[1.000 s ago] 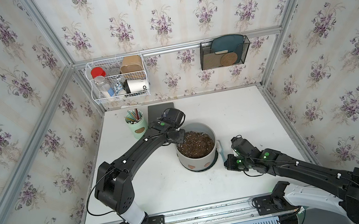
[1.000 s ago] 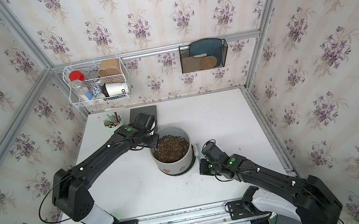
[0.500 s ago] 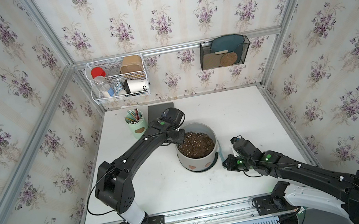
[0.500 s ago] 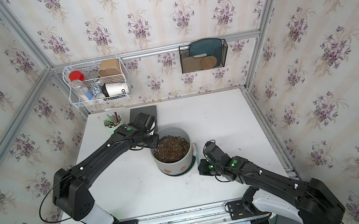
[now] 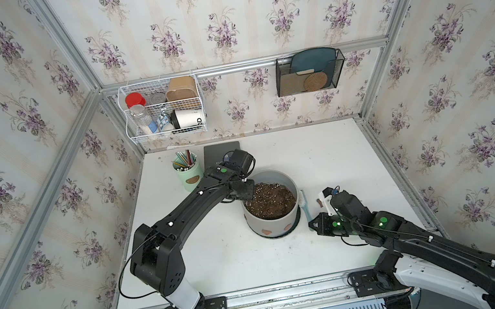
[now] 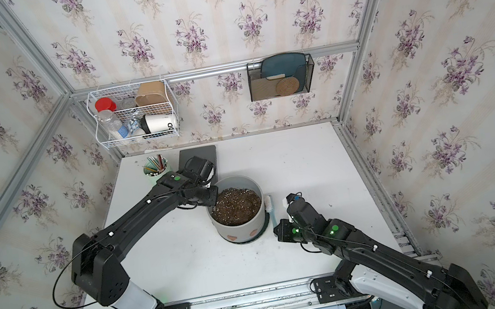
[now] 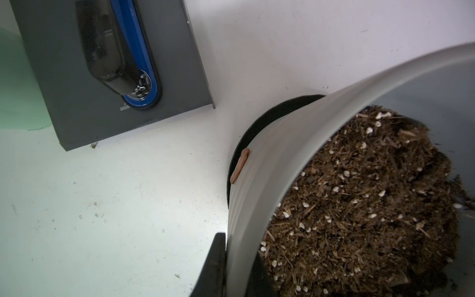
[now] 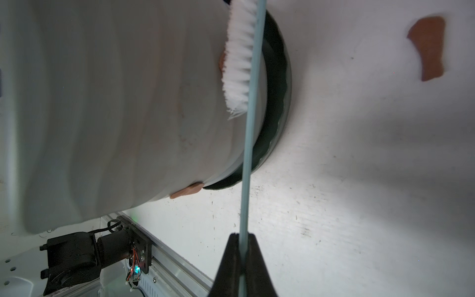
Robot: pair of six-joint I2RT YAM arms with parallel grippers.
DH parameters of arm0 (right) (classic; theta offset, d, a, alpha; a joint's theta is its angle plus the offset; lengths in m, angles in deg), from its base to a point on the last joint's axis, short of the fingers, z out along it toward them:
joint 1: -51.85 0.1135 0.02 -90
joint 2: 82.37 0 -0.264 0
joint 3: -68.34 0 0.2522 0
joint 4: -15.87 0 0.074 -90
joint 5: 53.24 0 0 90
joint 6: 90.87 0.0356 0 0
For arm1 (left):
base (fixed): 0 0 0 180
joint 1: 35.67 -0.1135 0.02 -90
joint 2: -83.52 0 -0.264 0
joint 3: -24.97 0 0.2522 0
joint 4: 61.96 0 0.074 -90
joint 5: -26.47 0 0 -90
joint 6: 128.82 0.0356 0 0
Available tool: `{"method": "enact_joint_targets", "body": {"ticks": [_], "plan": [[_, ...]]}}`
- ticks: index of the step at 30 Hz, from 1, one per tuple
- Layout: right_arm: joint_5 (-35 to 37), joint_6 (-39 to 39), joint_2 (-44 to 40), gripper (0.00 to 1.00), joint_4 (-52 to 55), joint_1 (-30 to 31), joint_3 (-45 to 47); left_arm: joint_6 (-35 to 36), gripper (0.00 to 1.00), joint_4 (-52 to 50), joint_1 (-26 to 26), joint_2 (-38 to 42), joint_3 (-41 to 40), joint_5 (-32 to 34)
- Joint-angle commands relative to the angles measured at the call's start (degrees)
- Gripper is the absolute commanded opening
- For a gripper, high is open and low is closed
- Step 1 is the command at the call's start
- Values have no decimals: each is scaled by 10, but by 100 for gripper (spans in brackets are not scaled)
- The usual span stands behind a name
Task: Scrub the dried mud off the ceramic pot
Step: Brush off the soil from the pot.
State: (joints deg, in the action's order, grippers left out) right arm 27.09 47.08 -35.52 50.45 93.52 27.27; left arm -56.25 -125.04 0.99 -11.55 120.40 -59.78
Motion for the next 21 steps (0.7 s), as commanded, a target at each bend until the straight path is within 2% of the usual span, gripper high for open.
{"method": "enact_joint_targets", "body": {"ticks": [1,8,13,16,21], "plan": [[29,-9,-15,0,24,0,-15,-17,0,30,0,10,0,-11],[73,-19,-17,0,84,0,-39,-16,0,32,0,17,-6,-7],[35,-35,62,0,58,10,-14,-17,0,34,0,19,-5,-8],[18,-43,75,0,17,37,-8,-16,0,34,0,19,-5,-7],[7,-49,74,0,-11,50,-5,-16,0,34,0,19,-8,-6]]}}
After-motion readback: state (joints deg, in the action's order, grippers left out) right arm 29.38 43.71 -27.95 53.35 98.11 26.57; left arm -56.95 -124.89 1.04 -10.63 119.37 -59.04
